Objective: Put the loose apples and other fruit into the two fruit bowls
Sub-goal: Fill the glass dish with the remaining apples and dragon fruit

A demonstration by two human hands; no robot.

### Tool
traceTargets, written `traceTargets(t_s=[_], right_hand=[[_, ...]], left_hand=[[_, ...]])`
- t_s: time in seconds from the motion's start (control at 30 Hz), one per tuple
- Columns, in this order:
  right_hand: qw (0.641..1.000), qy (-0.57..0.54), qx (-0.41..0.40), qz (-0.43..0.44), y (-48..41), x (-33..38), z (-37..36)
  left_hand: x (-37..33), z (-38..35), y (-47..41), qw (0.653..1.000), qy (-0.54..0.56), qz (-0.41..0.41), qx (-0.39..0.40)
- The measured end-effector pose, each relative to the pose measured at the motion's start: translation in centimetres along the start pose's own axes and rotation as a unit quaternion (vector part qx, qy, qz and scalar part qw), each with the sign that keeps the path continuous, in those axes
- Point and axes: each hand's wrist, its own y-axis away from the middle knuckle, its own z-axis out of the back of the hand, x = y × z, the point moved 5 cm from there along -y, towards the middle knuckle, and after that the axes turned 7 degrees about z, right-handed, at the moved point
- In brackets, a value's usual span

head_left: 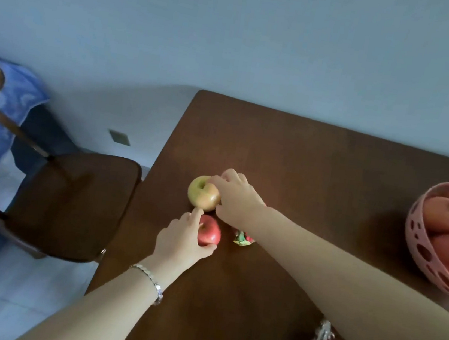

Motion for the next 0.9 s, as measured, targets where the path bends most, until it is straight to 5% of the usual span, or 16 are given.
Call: traceTargets(t_s=[0.13, 0.23, 0.37, 0.53, 0.7, 0.9], right_hand=[[0.981, 0.104, 0.160, 0.013, -4.8, 0.0, -1.8], [0.977, 0.107, 0.181, 0.030, -6.6, 0.2, -3.3], [0.993, 0.086, 0.060, 0.057, -5.5, -0.4, -2.8], [0.981, -0.130, -0.139, 0.028, 0.8, -1.3, 1.2], [0.963, -0.207, -0.164, 0.060, 11.0, -2.1, 3.6], [0.954, -0.200, -0.220, -0.047, 25.3, -7.1, 3.8]], left_hand=[[0.6, -0.5, -0.6, 0.996, 0.089, 0.024, 0.001], [1.2, -0.8, -1.0, 0.993, 0.114, 0.027, -0.002], [1.1, -1.1, -0.8, 0.992, 0.121, 0.022, -0.013], [0.5, -0.3, 0.6, 0.987, 0.150, 0.061, 0.000], [-2.5, 1.3, 4.5, 0.980, 0.197, 0.029, -0.009], [-10.3, 0.5, 11.8, 0.963, 0.232, -0.116, 0.077]])
